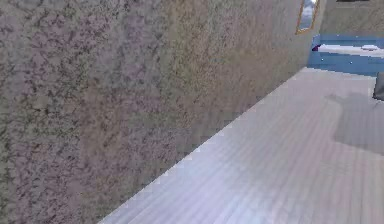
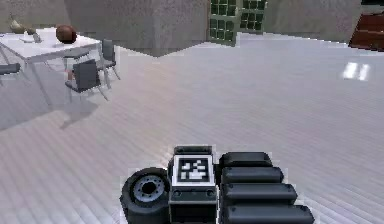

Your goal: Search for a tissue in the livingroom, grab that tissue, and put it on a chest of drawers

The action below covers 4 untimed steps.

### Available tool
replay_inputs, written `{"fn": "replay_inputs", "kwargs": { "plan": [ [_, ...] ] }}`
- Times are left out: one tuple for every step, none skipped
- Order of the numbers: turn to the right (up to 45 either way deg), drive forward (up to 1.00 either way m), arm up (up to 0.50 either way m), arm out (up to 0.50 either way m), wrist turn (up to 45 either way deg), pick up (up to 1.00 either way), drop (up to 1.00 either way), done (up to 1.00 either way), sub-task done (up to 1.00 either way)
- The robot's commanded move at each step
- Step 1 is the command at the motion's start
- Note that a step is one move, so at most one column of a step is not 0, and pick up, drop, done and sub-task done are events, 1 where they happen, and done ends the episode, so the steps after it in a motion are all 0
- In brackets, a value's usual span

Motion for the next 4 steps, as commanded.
{"fn": "replay_inputs", "kwargs": {
  "plan": [
    [45.0, 0.0, 0.0, 0.0, 0.0, 0.0, 0.0, 0.0, 0.0],
    [45.0, 0.0, 0.0, 0.0, 0.0, 0.0, 0.0, 0.0, 0.0],
    [45.0, 0.0, 0.0, 0.0, 0.0, 0.0, 0.0, 0.0, 0.0],
    [9.0, 0.0, 0.0, 0.0, 0.0, 0.0, 0.0, 0.0, 0.0]
  ]
}}
